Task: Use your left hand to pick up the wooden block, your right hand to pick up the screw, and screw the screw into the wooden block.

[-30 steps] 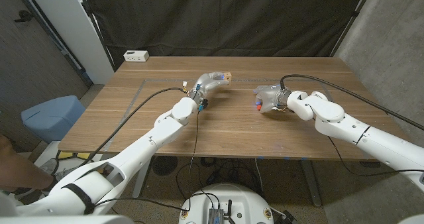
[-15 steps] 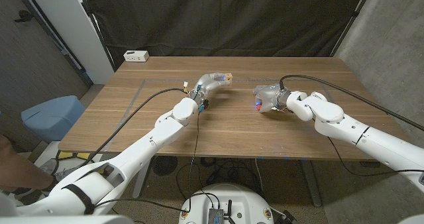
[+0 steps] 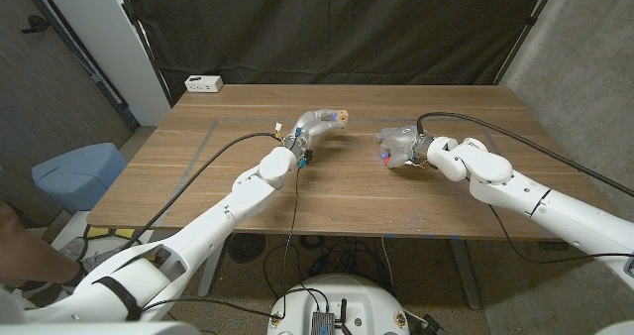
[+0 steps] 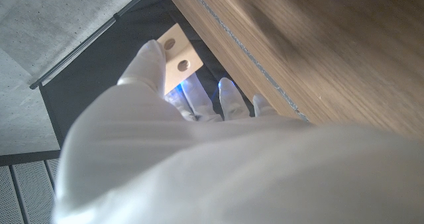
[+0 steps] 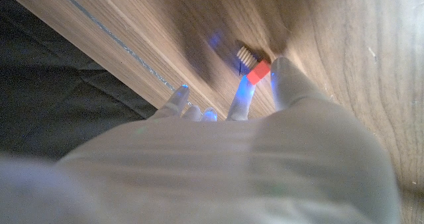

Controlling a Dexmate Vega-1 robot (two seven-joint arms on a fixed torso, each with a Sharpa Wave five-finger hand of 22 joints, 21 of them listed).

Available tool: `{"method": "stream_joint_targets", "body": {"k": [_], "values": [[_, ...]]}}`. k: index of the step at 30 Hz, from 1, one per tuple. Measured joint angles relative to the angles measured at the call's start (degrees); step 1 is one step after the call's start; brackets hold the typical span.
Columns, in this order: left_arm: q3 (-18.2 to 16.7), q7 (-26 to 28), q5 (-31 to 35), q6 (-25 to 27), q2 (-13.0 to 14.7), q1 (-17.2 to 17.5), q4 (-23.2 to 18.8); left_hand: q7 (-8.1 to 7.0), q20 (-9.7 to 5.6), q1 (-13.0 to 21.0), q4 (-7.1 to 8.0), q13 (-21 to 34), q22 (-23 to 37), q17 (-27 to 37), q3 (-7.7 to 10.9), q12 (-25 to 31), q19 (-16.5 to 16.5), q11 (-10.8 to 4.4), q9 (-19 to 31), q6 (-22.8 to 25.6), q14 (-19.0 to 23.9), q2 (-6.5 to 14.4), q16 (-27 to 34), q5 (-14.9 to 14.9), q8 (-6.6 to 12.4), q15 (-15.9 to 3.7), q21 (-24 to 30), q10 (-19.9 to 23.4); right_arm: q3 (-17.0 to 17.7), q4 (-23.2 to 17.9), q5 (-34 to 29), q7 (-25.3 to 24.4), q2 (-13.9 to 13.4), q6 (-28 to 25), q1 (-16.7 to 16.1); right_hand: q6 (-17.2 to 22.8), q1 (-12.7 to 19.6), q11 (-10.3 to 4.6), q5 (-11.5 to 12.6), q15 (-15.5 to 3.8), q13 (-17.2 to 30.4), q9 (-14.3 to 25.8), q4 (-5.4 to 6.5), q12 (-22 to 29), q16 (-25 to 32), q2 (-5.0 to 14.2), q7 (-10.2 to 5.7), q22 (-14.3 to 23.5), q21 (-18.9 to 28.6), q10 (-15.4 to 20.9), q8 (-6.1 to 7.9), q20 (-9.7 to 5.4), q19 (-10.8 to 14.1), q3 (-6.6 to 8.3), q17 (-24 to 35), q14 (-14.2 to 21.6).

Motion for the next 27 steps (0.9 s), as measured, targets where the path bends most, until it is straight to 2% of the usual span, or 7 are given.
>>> {"method": "stream_joint_targets", "body": {"k": [10,20,23,27], "values": [[0.0,0.1,0.0,0.2,0.0,0.2,-0.4,0.00,0.30,0.0,0.00,0.0,0.0,-0.1,0.00,-0.2,-0.3,0.05,0.0,0.0,0.0,0.0,0.0,0.0,0.00,0.00,0.0,-0.1,0.0,0.4,0.2,-0.1,0.0,0.4,0.2,0.3,0.2,0.31,0.0,0.10,0.0,0.5,0.16,0.0,0.0,0.18,-0.31,0.0,0.0,0.3,0.44,-0.21,0.2,0.16,0.0,0.3],[0.1,0.5,0.1,0.6,0.1,0.6,-1.0,0.00,0.30,0.0,-0.02,0.3,0.0,-0.1,-0.01,-0.3,-0.3,0.08,0.0,0.0,0.0,0.0,0.0,0.0,0.00,0.00,0.0,-0.1,0.0,0.9,0.7,-0.6,0.0,1.1,0.4,1.2,0.7,0.00,0.2,0.09,0.0,1.2,0.18,0.1,0.0,-0.07,-0.14,0.0,0.0,1.0,1.89,-0.32,0.7,0.18,0.0,0.6],[0.1,0.5,0.1,0.6,0.1,0.7,-1.3,0.00,0.30,0.0,-0.02,0.3,0.0,-0.1,-0.02,-0.3,-0.3,0.09,0.0,0.0,0.0,0.0,0.0,0.3,0.00,0.00,0.0,-0.1,0.0,1.1,0.8,-0.8,0.0,1.4,0.4,1.7,0.7,0.01,0.2,0.00,0.0,1.5,0.13,0.4,0.0,-0.07,-0.20,0.0,0.0,1.2,2.31,-0.94,1.3,0.60,0.0,0.8],[0.1,0.7,0.1,0.8,0.2,0.8,-1.6,0.00,0.30,0.0,-0.04,0.3,0.0,-0.1,-0.03,-0.4,-0.3,0.05,0.0,0.0,0.0,0.0,0.0,0.4,0.00,0.00,0.0,-0.1,0.0,1.2,0.9,-1.0,0.0,1.6,0.5,1.7,0.7,0.01,0.2,0.00,0.0,1.8,0.13,0.4,0.0,-0.07,-0.11,0.0,0.0,1.2,2.74,-1.03,1.4,0.60,0.0,0.8]]}}
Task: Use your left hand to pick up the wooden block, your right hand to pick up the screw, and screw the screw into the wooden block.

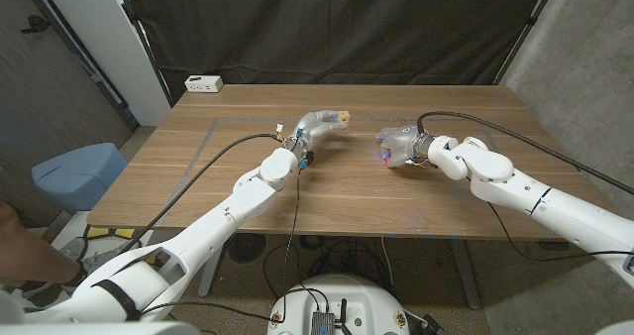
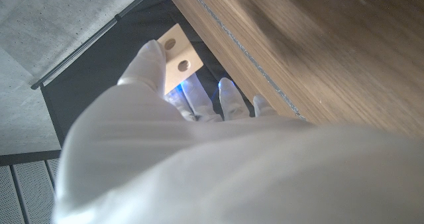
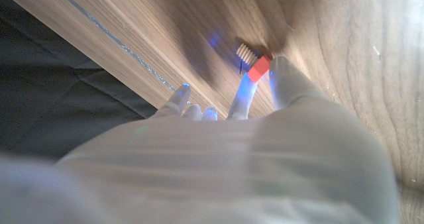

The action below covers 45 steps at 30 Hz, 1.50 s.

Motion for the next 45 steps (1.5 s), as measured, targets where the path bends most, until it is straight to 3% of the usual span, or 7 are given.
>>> {"method": "stream_joint_targets", "body": {"k": [19,27,38,45], "values": [[-0.1,0.2,0.0,0.4,0.3,0.4,-0.8,0.00,0.00,-0.7,-0.06,-0.1,0.0,0.0,-0.06,-0.4,0.0,-0.11,0.0,0.0,0.0,0.5,-0.2,0.0,-0.01,0.00,0.0,0.1,-0.2,0.8,0.2,-0.8,0.4,1.0,0.7,0.4,0.0,0.21,0.0,0.00,0.0,0.9,0.23,0.0,0.2,0.01,0.40,0.0,0.0,1.0,1.07,0.02,0.6,0.23,0.3,0.6],[-0.2,0.1,0.0,0.1,0.2,0.4,-0.5,0.00,0.00,-0.7,-0.03,0.2,0.0,0.0,-0.03,-0.6,0.0,0.24,0.0,0.0,0.0,0.6,-0.2,0.4,-0.02,0.00,0.0,0.5,-0.2,0.4,0.2,-0.3,0.2,1.1,0.8,-3.1,0.0,0.02,0.0,0.00,0.0,1.4,0.24,-0.4,0.1,0.01,-0.64,0.0,0.0,0.1,1.07,0.02,0.6,0.23,0.3,0.6],[-0.2,0.1,-0.1,0.1,0.2,0.4,-0.4,0.00,0.00,-0.6,-0.03,0.2,0.0,-0.3,-0.02,-0.6,0.0,0.12,0.0,0.0,0.0,0.6,-0.2,0.4,-0.02,0.00,0.0,0.6,0.1,-0.9,0.2,1.2,-1.0,1.6,0.6,-10.6,-1.6,0.03,-0.6,-0.01,0.0,1.5,0.53,-0.9,-0.5,-1.55,-1.93,0.0,-0.3,-1.9,-1.01,0.58,-0.4,-0.64,0.5,-0.5],[-0.2,0.1,-0.2,0.1,0.2,0.4,-0.3,0.00,0.00,-0.6,-0.03,0.2,0.0,-0.3,-0.03,-0.6,0.0,0.10,0.0,0.0,0.0,0.7,-0.2,0.4,-0.02,0.00,0.0,0.6,0.6,-1.6,-0.1,2.0,-1.7,2.2,0.5,-16.9,-2.6,0.86,-1.9,0.20,0.3,0.8,0.64,-1.3,-0.5,-2.58,-2.01,0.0,-0.3,-4.2,-3.46,1.34,-1.2,-1.95,0.4,-1.5]]}}
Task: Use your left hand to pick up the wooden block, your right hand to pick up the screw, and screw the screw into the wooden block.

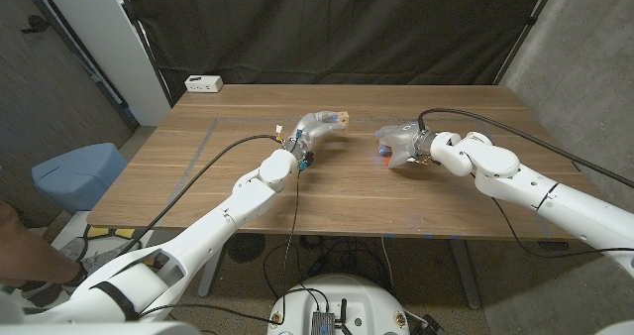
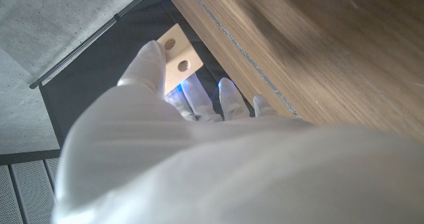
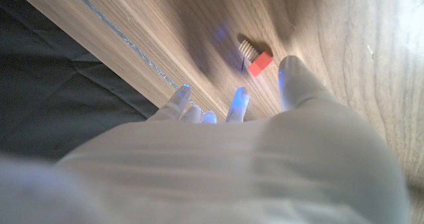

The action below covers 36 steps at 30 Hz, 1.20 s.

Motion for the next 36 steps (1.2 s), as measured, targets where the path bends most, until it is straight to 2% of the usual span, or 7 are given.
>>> {"method": "stream_joint_targets", "body": {"k": [8,15,21,28,36], "values": [[0.0,-0.2,-0.2,0.0,0.0,0.0,0.1,0.00,0.00,0.0,-0.02,0.0,0.0,0.0,-0.01,0.0,0.0,0.00,0.0,0.0,0.0,0.0,-0.2,0.0,0.00,0.00,0.0,0.0,0.5,-0.4,-0.2,0.7,-0.8,0.9,0.0,-5.3,-0.8,0.68,-0.2,0.20,0.0,-0.7,-0.35,-0.4,-0.4,-0.73,0.18,0.0,-0.2,-2.7,-2.03,0.71,-0.7,-0.79,0.0,-0.8],[-0.1,-0.3,-0.3,0.0,0.0,0.0,0.4,0.00,0.00,0.0,-0.03,0.0,0.0,0.0,-0.03,0.0,0.0,0.01,0.0,0.0,0.0,0.0,-0.2,0.4,0.00,0.00,0.0,0.0,0.9,0.0,-0.4,0.6,-1.3,2.6,0.1,-8.1,-1.0,1.08,-0.2,0.82,0.0,-0.9,-0.45,-0.4,-0.4,-0.50,0.18,0.0,-0.2,-4.2,-3.01,1.05,-1.0,-1.37,-0.3,-1.4],[-0.1,-0.5,-0.6,-0.2,-0.1,-0.2,0.6,0.00,0.00,0.0,-0.08,0.3,0.0,0.0,-0.07,0.0,0.0,0.01,0.0,0.0,0.0,0.0,-0.2,0.4,0.00,0.00,0.0,0.0,0.9,1.2,-1.0,-1.2,-1.6,4.8,0.4,-8.1,-1.0,1.16,-0.2,0.82,0.0,-1.2,-0.45,-0.4,-0.4,-0.50,0.22,0.0,-0.2,-4.2,-3.01,1.03,-1.0,-1.37,-0.3,-1.4],[-0.1,-0.6,-0.7,-0.5,-0.3,-0.3,1.1,0.00,0.00,0.0,-0.11,0.3,0.0,0.0,-0.11,-0.1,0.0,0.09,0.0,0.0,0.0,0.0,-0.2,0.4,0.00,0.00,0.0,-0.1,0.9,2.9,-1.7,-3.9,-1.7,7.1,0.7,-6.0,-0.3,0.56,-0.2,0.07,0.0,-1.2,-0.48,0.3,-0.4,0.09,0.20,0.0,-0.2,-3.2,-1.84,0.58,-0.6,-1.35,-0.3,-0.6],[-0.2,-0.8,-0.8,-1.2,-0.6,-0.7,1.9,0.00,0.00,0.0,-0.25,0.3,0.0,0.0,-0.25,-0.3,0.0,0.09,0.0,0.0,0.0,0.0,-0.2,0.4,-0.01,0.00,0.0,-0.2,0.9,4.4,-2.0,-6.0,-1.6,8.8,0.8,-3.9,0.4,0.78,-0.2,-0.10,0.0,-1.2,-0.71,0.7,-0.1,-0.06,0.90,0.0,0.1,-2.2,-0.78,0.09,-0.1,-1.12,-0.3,0.0]]}}
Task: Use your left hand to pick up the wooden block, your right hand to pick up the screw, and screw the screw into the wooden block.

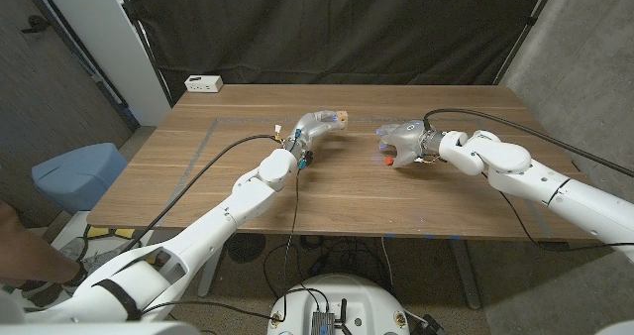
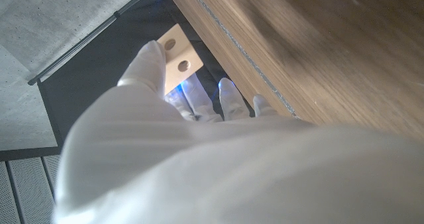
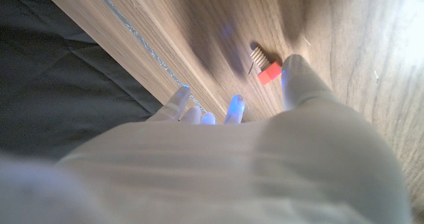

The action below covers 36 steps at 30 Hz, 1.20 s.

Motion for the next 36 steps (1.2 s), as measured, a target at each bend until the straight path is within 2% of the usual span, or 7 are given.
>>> {"method": "stream_joint_targets", "body": {"k": [4,9,17,20,27,32,36], "values": [[0.0,-0.1,0.0,-0.2,-0.1,-0.1,0.3,0.00,0.00,0.0,-0.01,0.0,0.0,0.0,-0.01,-0.1,0.0,-0.14,0.0,0.0,0.0,0.0,0.0,0.0,0.00,0.00,0.0,0.1,-0.1,0.5,0.0,-0.5,0.1,0.5,0.1,0.7,0.5,-0.31,0.0,-0.10,0.0,0.0,0.00,0.2,0.0,0.09,0.68,0.0,0.0,0.3,0.52,0.00,0.0,0.00,0.0,0.1],[0.1,-0.2,0.0,-0.3,-0.2,-0.2,0.4,0.00,0.00,0.0,-0.13,0.0,0.0,0.0,-0.13,-0.2,0.0,-0.27,0.0,0.0,0.0,0.0,0.0,-0.1,0.00,0.00,0.0,0.4,-0.2,1.0,0.0,-0.7,0.4,1.0,0.3,1.6,0.7,0.00,0.0,-0.10,0.3,0.0,0.00,0.2,0.0,-0.07,0.80,0.0,0.0,0.6,1.06,0.00,0.0,0.00,0.0,0.1],[0.2,-0.2,0.0,-0.2,-0.2,-0.3,0.4,0.00,0.00,0.0,-0.14,0.0,0.0,0.0,-0.14,-0.4,0.0,-0.18,0.0,0.0,0.0,0.0,0.0,-0.1,0.00,0.00,0.0,0.4,-0.6,2.0,0.1,-0.9,0.8,2.0,0.9,3.8,1.3,-0.56,0.0,0.12,0.3,0.2,0.00,0.7,0.0,0.53,0.91,0.0,0.0,1.5,1.94,-0.31,0.3,0.00,0.0,0.3],[0.2,-0.3,0.0,-0.2,-0.3,-0.3,0.4,0.00,0.00,0.0,-0.21,0.0,0.0,0.0,-0.22,-0.5,0.0,-0.18,0.0,0.0,0.0,0.0,0.0,-0.1,0.00,0.00,0.0,0.4,-0.7,2.4,0.2,-0.9,1.0,2.2,1.1,4.4,1.3,-0.63,0.0,-0.10,0.3,0.2,0.00,0.7,0.0,0.53,0.78,0.0,0.0,1.9,2.51,-0.45,0.5,0.00,0.0,0.7],[0.3,-0.3,-0.1,-0.1,-0.4,-0.4,0.6,0.00,0.00,0.0,-0.27,0.1,0.0,0.0,-0.29,-0.6,0.0,-0.18,0.0,0.0,0.0,0.0,0.0,-0.1,0.00,0.00,0.0,0.4,-0.8,3.2,0.6,-1.0,1.1,2.9,1.5,6.4,1.7,-0.41,0.0,-0.10,0.3,0.4,-0.23,1.1,0.0,0.89,1.53,0.0,0.0,3.1,4.03,-1.34,1.3,0.24,0.0,1.3],[0.4,-0.4,-0.1,-0.1,-0.6,-0.5,0.8,0.00,0.00,0.0,-0.17,0.4,0.0,0.0,-0.66,-0.7,0.0,-0.18,0.0,0.0,0.0,0.0,0.0,-0.1,0.00,0.00,0.0,0.4,-0.9,3.5,1.0,-1.0,1.2,3.3,1.7,8.5,2.0,-0.62,0.0,-0.09,0.3,0.4,-0.01,1.5,0.3,0.60,2.31,0.0,0.0,4.1,5.28,-1.31,1.8,0.45,0.0,1.8],[0.5,-0.4,-0.1,-0.1,-0.8,-0.6,1.0,0.00,0.00,0.2,-0.14,0.4,0.0,0.0,-0.64,-0.8,0.0,-0.18,0.0,0.0,0.0,0.2,0.0,-0.1,0.00,0.00,0.0,0.4,-0.9,4.0,1.4,-1.1,1.2,3.6,2.0,9.2,2.1,-0.72,0.0,-0.11,0.3,0.7,-0.01,1.5,0.3,0.44,2.47,0.0,0.0,4.8,5.60,-1.42,1.9,0.45,0.0,2.2]]}}
